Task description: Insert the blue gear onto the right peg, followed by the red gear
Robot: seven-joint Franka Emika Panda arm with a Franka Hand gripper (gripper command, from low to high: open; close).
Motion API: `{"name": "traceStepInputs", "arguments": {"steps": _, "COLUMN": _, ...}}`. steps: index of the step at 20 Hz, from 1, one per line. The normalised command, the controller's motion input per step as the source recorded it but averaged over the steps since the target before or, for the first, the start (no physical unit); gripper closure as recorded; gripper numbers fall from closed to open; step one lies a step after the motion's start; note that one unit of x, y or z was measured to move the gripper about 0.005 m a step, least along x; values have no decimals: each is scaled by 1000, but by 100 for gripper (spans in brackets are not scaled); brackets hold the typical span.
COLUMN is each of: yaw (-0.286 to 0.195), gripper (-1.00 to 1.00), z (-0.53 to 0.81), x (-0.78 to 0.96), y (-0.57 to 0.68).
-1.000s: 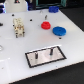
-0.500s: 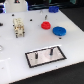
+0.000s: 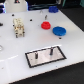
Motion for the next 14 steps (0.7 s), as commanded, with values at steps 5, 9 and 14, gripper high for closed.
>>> {"name": "traceStepInputs", "arguments": {"steps": 5, "yaw": 0, "gripper": -100, "z": -470, "x": -186, "y": 295}}
{"name": "traceStepInputs", "arguments": {"steps": 9, "yaw": 0, "gripper": -100, "z": -519, "x": -259, "y": 71}}
{"name": "traceStepInputs", "arguments": {"steps": 14, "yaw": 0, "gripper": -100, "z": -476, "x": -302, "y": -113}}
